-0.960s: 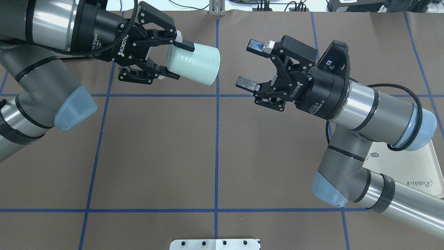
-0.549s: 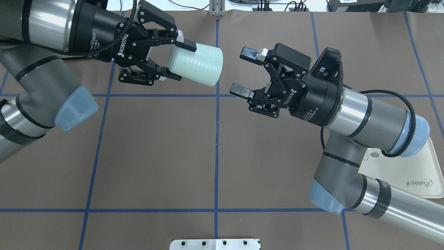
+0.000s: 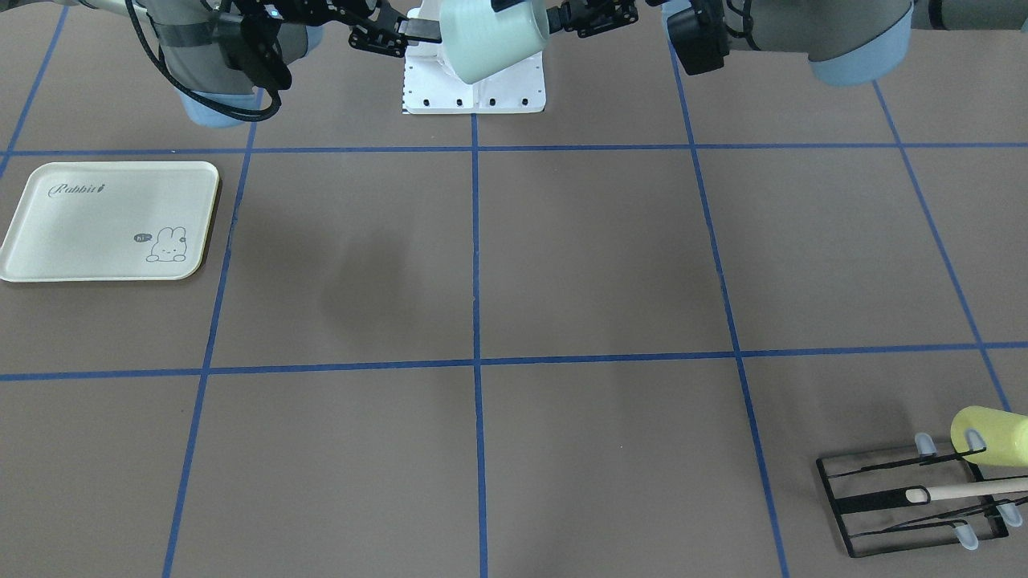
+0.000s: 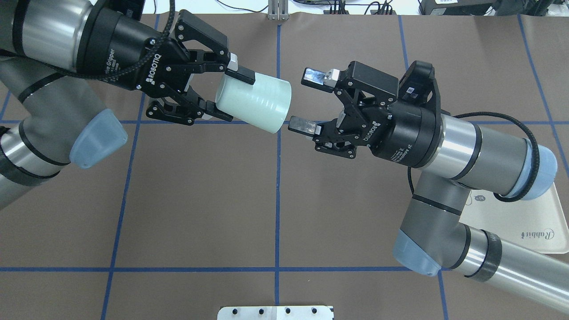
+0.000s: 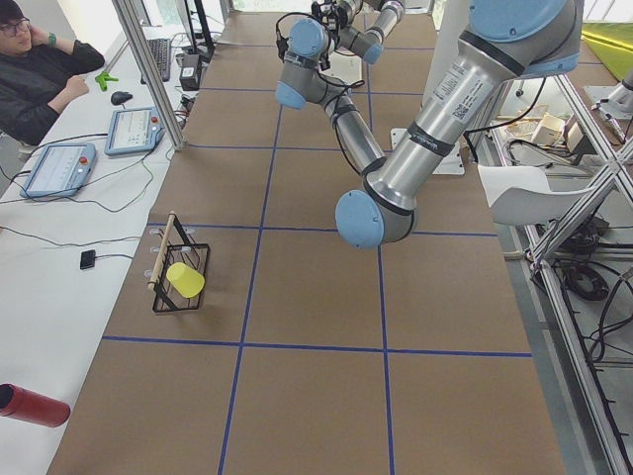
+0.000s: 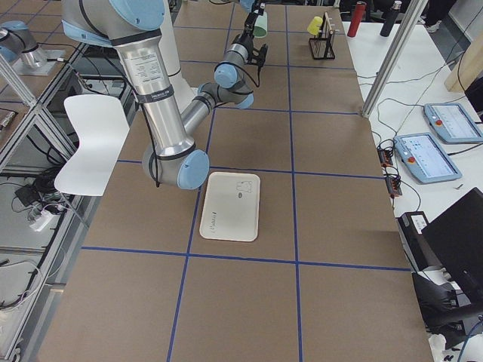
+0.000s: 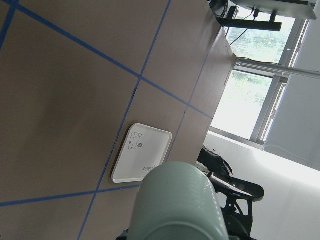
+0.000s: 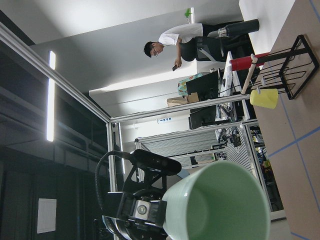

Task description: Left arm grabs green cup and hands to right arm on tray

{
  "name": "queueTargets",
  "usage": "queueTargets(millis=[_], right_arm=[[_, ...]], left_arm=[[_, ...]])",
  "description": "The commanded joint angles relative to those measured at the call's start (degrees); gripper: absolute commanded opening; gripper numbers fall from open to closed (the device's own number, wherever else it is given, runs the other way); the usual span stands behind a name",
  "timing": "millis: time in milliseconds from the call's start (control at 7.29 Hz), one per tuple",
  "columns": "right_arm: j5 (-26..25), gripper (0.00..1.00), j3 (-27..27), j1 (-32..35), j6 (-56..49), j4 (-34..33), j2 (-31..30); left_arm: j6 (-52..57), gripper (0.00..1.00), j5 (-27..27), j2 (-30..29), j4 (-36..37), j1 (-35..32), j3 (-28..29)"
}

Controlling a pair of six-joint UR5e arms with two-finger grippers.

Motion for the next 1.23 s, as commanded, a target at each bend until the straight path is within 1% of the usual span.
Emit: queueTargets(millis=[0, 274, 411, 549, 686, 960, 1097], right_arm=[[2.01, 0.98, 0.20, 0.07, -0.68, -0.11, 0.99], [1.84, 0.97, 0.20, 0.16, -0.77, -0.03, 1.52], [1.49, 0.92, 0.20, 0.07, -0.77, 0.06, 1.79], [1.40, 0.84, 0.20, 0.07, -0.77, 0.06, 2.14], [1.31, 0.69, 0.20, 0.16, -0.77, 0.15, 2.49], [1.40, 0.44, 0.20, 0.07, -0.77, 0.15, 2.49], [1.40, 0.22, 0.20, 0.16, -0.77, 0.15, 2.49]], left_arm=[[-1.76, 0.21, -0.55, -0.09, 0.05, 0.30, -2.13], [-1.77, 0.22, -0.46, -0.09, 0.05, 2.06, -2.93], [-1.77, 0.22, -0.46, -0.09, 0.05, 2.06, -2.93], [-1.77, 0.22, -0.55, -0.09, 0.05, 2.24, -3.02], [-1.77, 0.21, -0.55, -0.09, 0.05, 2.41, -3.37], [-1.77, 0.22, -0.55, -0.09, 0.05, 2.68, -3.55], [-1.68, 0.22, -0.55, -0.09, 0.05, 2.68, -3.55]])
